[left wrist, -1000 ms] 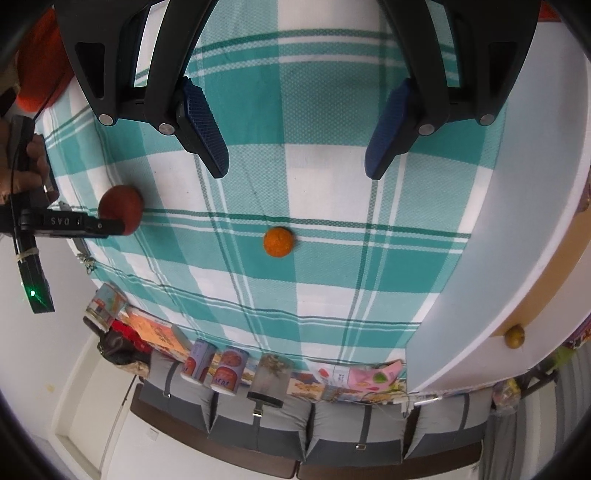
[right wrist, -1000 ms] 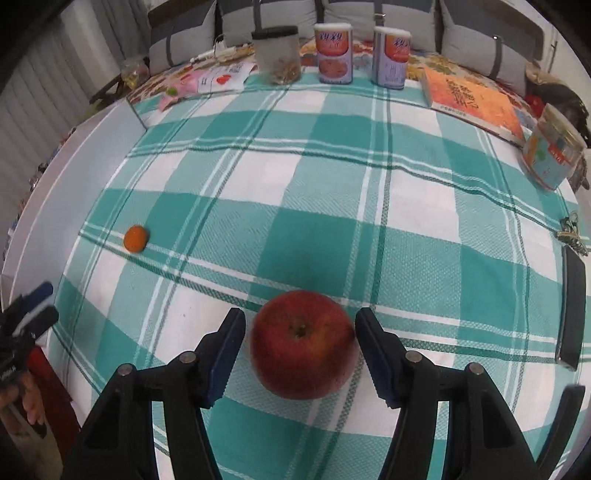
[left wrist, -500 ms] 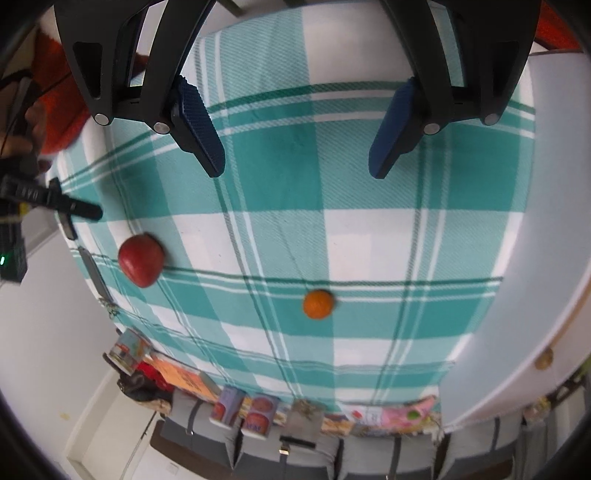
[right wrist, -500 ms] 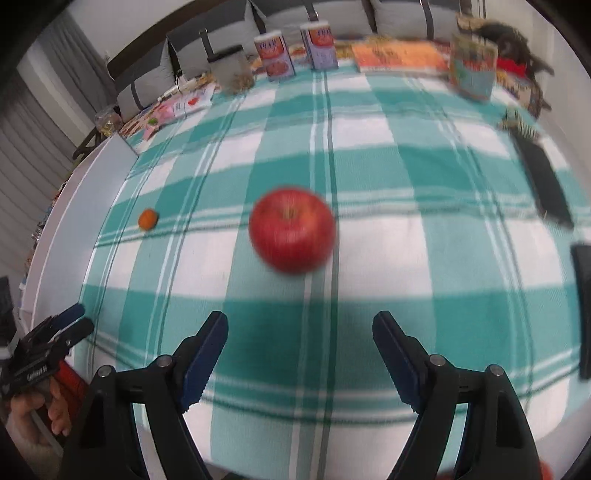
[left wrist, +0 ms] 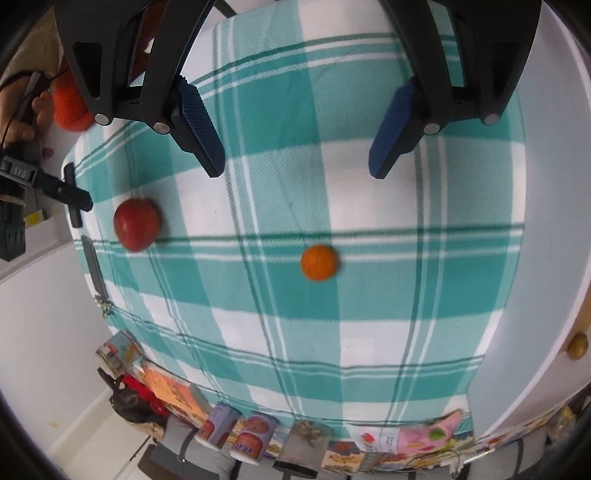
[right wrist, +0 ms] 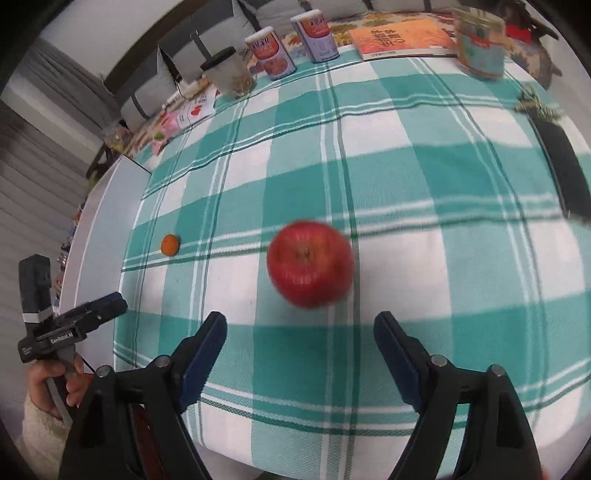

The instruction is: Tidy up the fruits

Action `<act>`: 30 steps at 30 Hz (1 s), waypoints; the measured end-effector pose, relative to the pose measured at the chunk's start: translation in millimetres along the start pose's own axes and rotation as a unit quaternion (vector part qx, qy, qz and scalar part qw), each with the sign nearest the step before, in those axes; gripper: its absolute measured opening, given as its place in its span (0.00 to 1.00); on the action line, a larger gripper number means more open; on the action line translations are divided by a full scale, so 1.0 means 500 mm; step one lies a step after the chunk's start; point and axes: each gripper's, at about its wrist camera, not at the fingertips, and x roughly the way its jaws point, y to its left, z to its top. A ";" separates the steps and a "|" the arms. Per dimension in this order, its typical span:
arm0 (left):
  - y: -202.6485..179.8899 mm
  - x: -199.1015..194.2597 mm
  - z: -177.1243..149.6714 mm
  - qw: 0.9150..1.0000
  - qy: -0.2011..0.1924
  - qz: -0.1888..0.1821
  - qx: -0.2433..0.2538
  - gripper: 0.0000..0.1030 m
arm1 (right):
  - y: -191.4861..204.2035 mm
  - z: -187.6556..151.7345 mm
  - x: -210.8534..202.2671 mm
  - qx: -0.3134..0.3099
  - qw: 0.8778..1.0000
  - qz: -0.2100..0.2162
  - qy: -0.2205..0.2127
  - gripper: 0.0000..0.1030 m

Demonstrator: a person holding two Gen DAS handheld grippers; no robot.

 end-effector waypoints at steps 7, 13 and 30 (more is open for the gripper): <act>0.001 0.052 0.108 0.998 0.063 -0.017 -0.026 0.80 | 0.033 0.106 0.033 -0.009 0.997 -0.045 0.060 0.84; 0.024 0.117 0.144 0.992 0.113 -0.007 -0.056 0.79 | 0.015 0.109 0.060 0.022 0.995 -0.042 0.090 0.84; 0.014 0.200 0.167 0.990 0.119 0.075 -0.028 0.52 | 0.041 0.127 0.137 -0.017 0.982 -0.094 0.160 0.84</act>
